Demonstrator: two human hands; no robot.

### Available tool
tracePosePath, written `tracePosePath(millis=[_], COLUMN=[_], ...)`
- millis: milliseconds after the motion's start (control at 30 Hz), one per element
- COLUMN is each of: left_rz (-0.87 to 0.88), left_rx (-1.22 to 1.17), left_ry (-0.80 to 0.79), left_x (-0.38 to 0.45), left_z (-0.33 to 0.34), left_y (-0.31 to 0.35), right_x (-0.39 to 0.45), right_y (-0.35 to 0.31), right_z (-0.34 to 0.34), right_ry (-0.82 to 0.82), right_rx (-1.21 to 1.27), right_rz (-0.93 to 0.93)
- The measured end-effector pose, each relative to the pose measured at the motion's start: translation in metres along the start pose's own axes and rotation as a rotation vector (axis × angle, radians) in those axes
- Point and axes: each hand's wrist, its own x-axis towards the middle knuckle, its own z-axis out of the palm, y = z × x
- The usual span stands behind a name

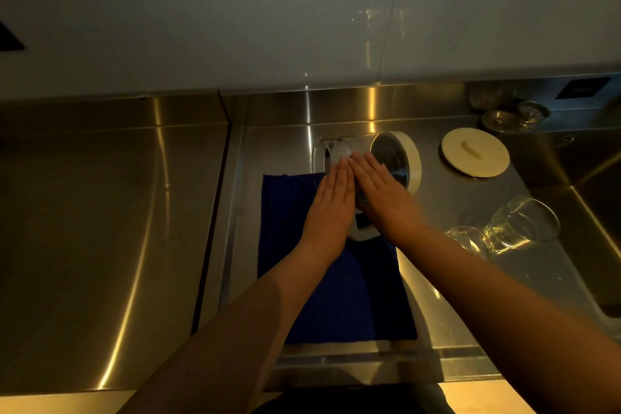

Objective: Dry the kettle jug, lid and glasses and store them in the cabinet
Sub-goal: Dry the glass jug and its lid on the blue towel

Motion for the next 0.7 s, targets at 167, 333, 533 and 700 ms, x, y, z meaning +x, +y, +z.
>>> tracePosePath(millis=[167,333,533,700], left_rz=[-0.037,-0.041,0.012,0.052], left_rx=[0.135,0.182,0.158,0.136], left_ry=[0.003,-0.058,-0.125,-0.171], left_x=[-0.004,0.005,0.035,0.058], left_z=[-0.003,-0.007,-0.013,-0.019], left_y=[-0.006,-0.013,-0.014,-0.012], right_x=[0.003,0.012,0.008,-0.006], right_y=[0.001,0.004,0.023,0.030], right_z=[0.009,0.011,-0.002,-0.005], right_ry=[-0.003,-0.057,-0.106,-0.055], right_rx=[-0.078,-0.169,-0.177,-0.116], right_rz=[-0.011,-0.039,-0.022,0.011])
